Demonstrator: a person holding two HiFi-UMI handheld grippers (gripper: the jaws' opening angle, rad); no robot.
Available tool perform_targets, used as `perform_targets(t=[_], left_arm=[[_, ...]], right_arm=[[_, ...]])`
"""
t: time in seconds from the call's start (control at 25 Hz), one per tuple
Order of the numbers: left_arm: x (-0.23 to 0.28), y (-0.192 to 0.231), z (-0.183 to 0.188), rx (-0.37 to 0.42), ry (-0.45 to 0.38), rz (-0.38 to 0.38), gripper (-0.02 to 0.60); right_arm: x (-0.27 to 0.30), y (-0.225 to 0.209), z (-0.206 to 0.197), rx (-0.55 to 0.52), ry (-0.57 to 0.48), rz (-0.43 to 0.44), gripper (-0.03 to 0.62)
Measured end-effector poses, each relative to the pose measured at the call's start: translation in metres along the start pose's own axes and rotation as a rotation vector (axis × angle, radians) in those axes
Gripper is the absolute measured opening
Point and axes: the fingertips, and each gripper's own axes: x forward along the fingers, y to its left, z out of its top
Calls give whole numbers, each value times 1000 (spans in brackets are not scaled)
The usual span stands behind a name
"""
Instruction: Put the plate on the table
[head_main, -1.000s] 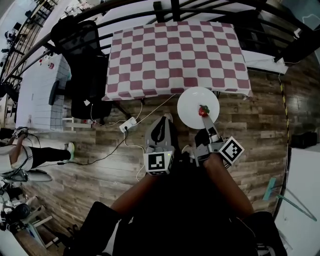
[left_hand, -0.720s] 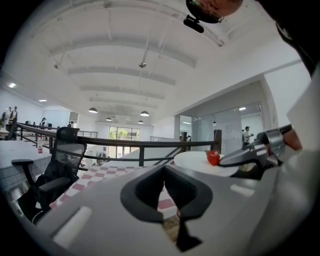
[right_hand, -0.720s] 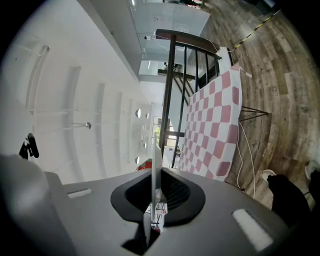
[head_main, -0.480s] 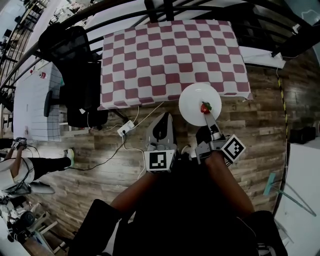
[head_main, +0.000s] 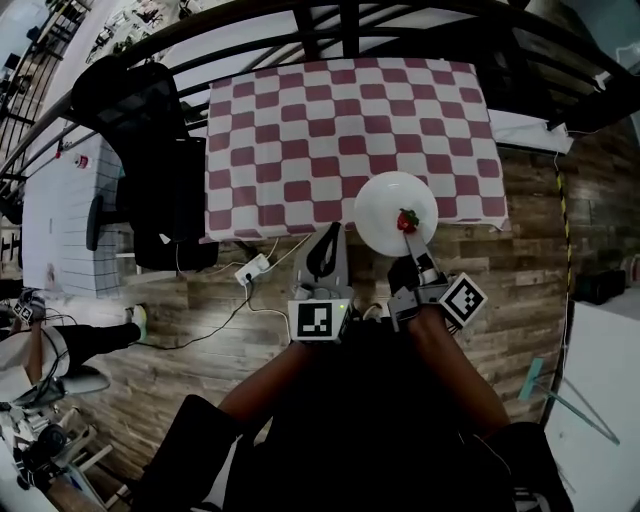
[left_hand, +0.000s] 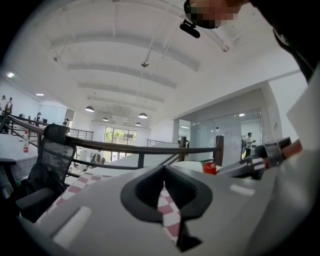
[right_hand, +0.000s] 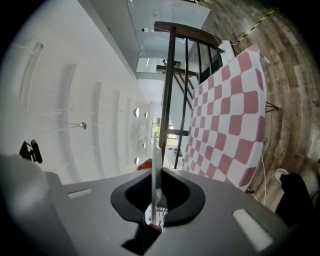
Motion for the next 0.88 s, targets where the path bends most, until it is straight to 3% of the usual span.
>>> perform_targets(t=[0.28, 0.64, 0.88], left_arm=[[45, 48, 13, -48, 7, -16, 9], [99, 106, 16, -63, 8, -53, 9], [127, 144, 18, -66, 5, -30, 9]], right_arm=[[61, 1, -2, -7, 10, -33, 18], [134, 2, -2, 29, -36, -1, 18], [164, -9, 6, 34, -72, -9, 18]])
